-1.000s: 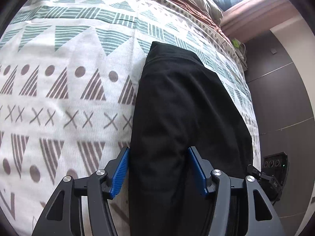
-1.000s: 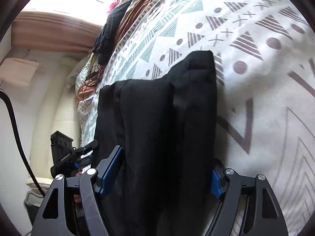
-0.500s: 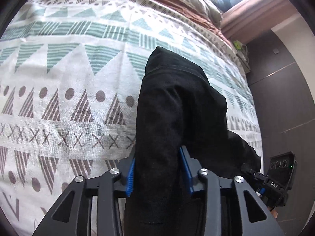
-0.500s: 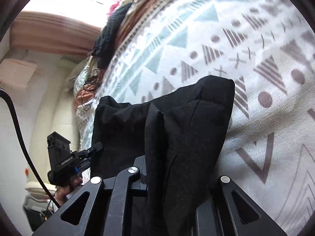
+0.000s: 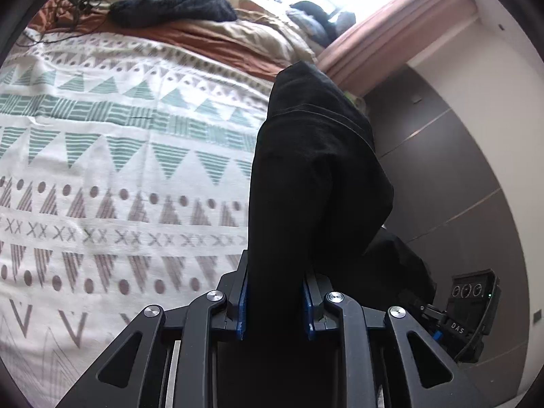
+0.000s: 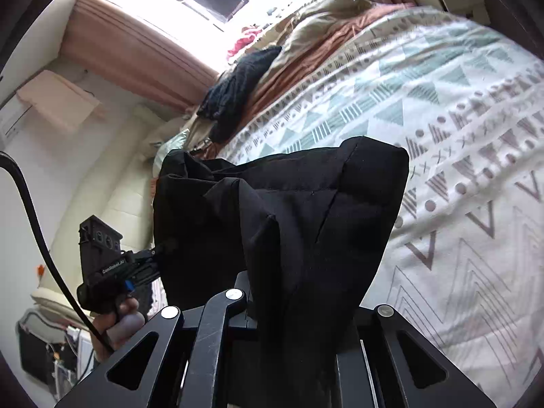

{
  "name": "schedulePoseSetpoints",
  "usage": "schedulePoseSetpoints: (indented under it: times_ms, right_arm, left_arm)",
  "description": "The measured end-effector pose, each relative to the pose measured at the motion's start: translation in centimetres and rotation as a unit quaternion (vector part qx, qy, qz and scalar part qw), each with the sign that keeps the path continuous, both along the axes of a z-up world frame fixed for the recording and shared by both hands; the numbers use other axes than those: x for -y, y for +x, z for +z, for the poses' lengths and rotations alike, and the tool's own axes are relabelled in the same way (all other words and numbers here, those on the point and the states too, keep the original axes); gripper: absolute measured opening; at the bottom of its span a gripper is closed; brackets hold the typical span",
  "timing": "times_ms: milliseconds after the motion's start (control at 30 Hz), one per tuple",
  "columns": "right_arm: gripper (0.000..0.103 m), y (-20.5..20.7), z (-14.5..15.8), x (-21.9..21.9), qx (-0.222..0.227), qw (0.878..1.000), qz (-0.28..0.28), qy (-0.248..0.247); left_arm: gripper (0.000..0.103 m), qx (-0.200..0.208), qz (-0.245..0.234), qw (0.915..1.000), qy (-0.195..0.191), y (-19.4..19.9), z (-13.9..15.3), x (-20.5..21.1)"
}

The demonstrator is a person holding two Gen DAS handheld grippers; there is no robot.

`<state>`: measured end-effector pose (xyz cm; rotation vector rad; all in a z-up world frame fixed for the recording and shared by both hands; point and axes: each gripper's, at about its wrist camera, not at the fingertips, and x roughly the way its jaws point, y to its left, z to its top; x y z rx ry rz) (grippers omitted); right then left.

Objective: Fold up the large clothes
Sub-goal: 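Lift the folded black shirt with both tools and carry it toward the bed corner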

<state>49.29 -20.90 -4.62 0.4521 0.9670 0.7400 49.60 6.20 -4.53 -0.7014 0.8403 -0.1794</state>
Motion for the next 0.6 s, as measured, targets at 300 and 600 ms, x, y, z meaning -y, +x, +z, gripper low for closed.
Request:
schedulePoseSetpoints:
  times_ms: [300, 600]
  right_arm:
    - [0.011, -4.6, 8.6, 6.1, 0.081, 0.996, -0.041, -0.021]
    - [0.011, -7.4, 15.9, 13.6, 0.148, 0.980, -0.109, -0.076]
  left_arm:
    - [0.025, 0.060, -0.046, 0.9958, -0.051, -1.5, 4.2, 6.7]
    - [0.025, 0.085, -0.112, 0.9848, -0.101, 0.6, 6.8, 16.9]
